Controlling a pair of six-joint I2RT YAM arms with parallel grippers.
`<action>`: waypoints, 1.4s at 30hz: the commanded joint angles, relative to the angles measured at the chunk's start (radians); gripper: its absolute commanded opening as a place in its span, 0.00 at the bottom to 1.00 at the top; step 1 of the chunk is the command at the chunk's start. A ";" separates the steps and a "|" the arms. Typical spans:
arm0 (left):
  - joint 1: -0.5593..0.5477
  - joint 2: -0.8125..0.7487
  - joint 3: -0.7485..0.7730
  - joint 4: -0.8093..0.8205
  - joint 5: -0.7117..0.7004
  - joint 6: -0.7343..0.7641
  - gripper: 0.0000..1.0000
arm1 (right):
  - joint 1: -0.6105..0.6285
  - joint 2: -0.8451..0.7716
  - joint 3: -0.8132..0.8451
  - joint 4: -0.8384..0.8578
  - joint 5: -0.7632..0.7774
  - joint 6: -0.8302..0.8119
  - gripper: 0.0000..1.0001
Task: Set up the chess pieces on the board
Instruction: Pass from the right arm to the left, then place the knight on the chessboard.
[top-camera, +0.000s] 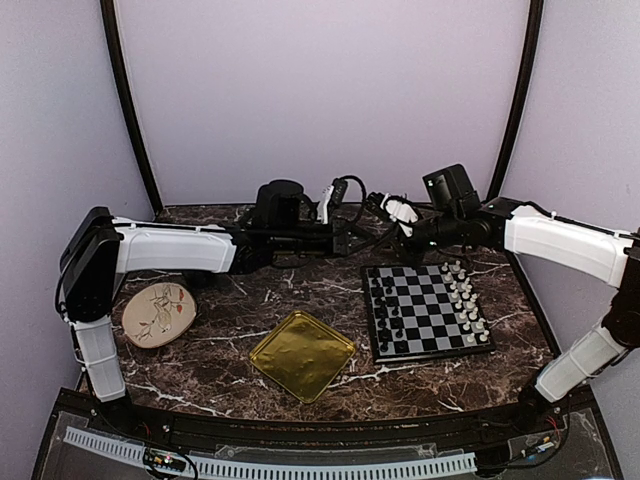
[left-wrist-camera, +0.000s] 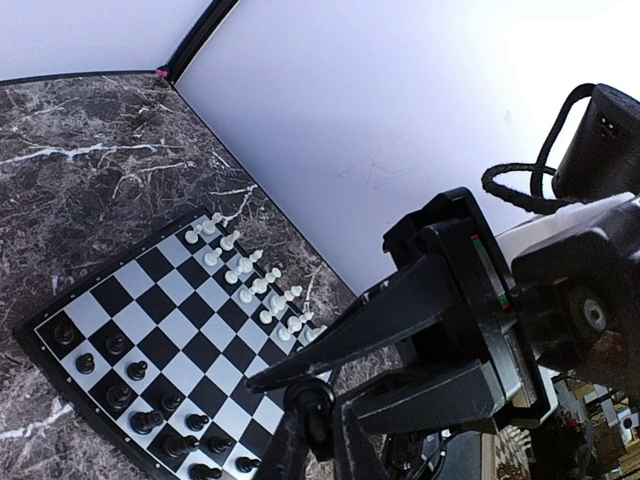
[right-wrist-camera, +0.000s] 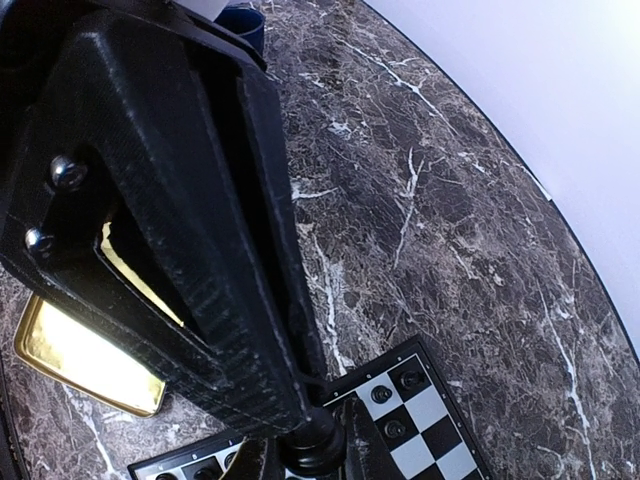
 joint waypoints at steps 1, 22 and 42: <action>-0.006 0.016 0.043 0.015 0.021 0.001 0.08 | -0.005 -0.014 -0.007 0.034 -0.007 -0.003 0.15; -0.067 0.384 0.529 -0.453 0.082 0.425 0.00 | -0.449 -0.315 -0.267 -0.172 -0.069 -0.127 0.39; -0.224 0.641 0.899 -0.849 -0.168 0.774 0.00 | -0.585 -0.279 -0.280 -0.091 -0.087 0.003 0.41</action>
